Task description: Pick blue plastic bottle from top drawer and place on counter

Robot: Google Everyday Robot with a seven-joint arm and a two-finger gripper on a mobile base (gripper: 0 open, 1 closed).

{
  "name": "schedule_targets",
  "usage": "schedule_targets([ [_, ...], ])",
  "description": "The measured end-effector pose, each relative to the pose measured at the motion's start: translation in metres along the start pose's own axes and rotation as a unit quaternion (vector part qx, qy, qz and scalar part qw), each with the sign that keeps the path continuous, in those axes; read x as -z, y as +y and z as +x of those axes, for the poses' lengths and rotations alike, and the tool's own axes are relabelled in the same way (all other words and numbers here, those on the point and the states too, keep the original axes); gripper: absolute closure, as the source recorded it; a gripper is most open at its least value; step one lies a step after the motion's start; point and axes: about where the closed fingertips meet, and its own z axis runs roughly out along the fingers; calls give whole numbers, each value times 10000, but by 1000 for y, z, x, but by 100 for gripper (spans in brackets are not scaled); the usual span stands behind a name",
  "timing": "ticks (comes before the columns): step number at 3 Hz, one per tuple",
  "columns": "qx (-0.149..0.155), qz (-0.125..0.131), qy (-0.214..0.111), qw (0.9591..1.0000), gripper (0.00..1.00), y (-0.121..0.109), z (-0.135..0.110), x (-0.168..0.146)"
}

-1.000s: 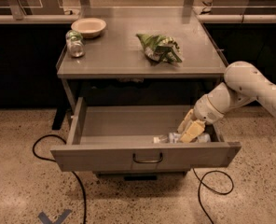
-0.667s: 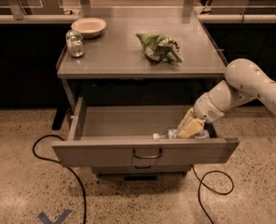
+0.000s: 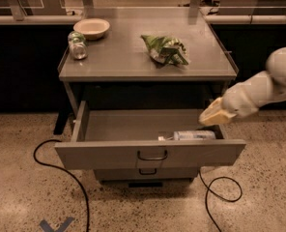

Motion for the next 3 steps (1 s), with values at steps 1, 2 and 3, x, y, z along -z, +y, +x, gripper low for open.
schedule_targets([
  [1, -103, 327, -227, 9992, 81, -5, 8, 34],
  [2, -102, 308, -207, 9993, 58, -4, 9, 32],
  [3, -102, 308, -207, 9993, 35, -4, 9, 32],
])
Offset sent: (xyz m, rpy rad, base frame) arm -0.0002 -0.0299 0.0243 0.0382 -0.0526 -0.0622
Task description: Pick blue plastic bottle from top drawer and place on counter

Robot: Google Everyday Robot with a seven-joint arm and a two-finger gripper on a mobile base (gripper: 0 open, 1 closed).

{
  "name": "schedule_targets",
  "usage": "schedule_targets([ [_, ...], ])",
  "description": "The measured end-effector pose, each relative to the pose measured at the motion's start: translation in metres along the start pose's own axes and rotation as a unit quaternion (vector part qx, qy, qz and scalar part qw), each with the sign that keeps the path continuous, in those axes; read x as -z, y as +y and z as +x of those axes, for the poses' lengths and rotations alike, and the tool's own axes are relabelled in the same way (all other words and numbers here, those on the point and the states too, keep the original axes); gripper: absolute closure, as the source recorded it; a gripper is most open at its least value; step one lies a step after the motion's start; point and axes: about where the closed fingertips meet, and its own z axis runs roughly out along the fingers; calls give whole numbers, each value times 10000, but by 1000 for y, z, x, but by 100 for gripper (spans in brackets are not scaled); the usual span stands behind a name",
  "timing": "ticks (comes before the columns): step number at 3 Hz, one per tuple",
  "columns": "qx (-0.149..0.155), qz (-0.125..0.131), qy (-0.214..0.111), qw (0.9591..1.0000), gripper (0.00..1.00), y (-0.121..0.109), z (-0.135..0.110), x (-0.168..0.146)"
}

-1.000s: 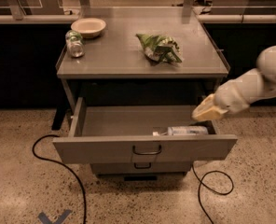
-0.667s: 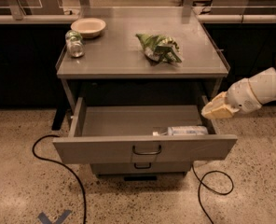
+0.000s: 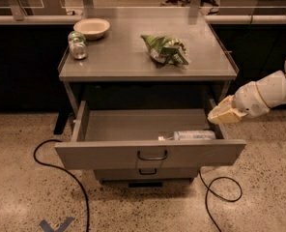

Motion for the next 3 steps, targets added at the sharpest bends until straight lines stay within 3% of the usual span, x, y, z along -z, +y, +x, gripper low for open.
schedule_targets([
  [1, 0, 0, 0, 10000, 11, 0, 0, 0],
  [2, 0, -1, 0, 10000, 0, 0, 0, 0],
  [3, 0, -1, 0, 10000, 0, 0, 0, 0],
])
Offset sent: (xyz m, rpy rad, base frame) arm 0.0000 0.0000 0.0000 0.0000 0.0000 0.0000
